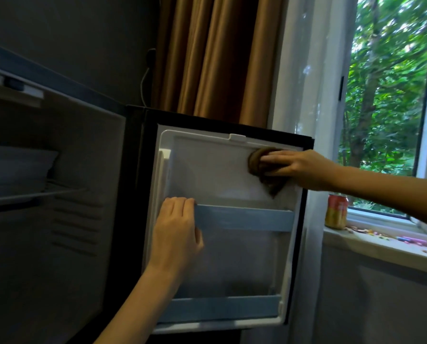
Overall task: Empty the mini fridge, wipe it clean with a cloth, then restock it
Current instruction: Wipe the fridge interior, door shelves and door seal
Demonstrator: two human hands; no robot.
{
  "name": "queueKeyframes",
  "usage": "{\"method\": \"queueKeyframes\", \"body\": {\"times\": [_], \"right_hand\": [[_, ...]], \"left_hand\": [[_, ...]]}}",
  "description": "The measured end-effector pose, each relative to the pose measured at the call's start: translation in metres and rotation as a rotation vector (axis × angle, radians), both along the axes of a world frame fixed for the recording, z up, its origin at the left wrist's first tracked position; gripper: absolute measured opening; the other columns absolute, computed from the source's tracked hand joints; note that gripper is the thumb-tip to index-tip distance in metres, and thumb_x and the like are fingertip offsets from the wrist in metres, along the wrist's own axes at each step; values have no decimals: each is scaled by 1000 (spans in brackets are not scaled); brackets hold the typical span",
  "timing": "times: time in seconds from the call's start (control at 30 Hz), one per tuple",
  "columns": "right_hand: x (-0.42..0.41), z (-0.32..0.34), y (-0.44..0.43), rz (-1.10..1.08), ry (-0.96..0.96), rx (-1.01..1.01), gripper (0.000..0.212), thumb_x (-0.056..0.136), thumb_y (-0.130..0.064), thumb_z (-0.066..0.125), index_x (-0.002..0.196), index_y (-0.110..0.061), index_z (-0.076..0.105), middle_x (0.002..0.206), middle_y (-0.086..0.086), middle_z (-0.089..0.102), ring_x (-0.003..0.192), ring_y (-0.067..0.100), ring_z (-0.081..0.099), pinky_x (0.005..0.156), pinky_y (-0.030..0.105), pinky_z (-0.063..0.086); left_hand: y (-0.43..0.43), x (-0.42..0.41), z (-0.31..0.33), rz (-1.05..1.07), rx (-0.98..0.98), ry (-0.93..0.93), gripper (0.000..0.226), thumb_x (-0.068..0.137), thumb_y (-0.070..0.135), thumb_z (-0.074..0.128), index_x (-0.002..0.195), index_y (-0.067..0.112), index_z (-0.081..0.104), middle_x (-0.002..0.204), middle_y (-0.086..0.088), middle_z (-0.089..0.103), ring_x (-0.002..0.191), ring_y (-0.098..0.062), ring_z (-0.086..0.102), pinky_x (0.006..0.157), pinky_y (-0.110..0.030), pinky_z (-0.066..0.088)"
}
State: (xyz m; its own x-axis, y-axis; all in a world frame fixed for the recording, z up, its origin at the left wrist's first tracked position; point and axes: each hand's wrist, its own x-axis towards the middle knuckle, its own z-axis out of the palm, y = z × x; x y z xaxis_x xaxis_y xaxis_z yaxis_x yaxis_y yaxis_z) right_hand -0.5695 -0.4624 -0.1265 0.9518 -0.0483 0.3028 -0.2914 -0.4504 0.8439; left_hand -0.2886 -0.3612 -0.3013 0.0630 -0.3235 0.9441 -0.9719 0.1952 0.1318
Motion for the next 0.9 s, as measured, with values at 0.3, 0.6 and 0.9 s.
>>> {"method": "queueKeyframes", "body": {"times": [0.3,0.6,0.9], "right_hand": [[26,-33,9,-476,205,192,28,82,-20,44,84,-23,72,92,-4,69,84,20,64,65,28,47],[45,-37,29,-487,-223,1002,48,74,-18,38,112,-18,68,106,-3,67,93,6,61,87,24,46],[-18,11,97,246,-885,168,39,69,-6,35,89,-6,69,92,9,59,85,24,56,73,32,45]], "left_hand": [[3,-2,3,9,30,-39,51,48,-5,77,99,-5,67,90,-16,66,86,-36,65,85,-44,54],[4,-2,3,99,74,-90,50,50,-7,76,99,-7,66,86,-18,63,83,-39,60,82,-45,53],[1,-55,4,-3,124,-237,61,61,27,63,112,-5,65,96,-15,65,86,-38,61,99,-52,46]]}}
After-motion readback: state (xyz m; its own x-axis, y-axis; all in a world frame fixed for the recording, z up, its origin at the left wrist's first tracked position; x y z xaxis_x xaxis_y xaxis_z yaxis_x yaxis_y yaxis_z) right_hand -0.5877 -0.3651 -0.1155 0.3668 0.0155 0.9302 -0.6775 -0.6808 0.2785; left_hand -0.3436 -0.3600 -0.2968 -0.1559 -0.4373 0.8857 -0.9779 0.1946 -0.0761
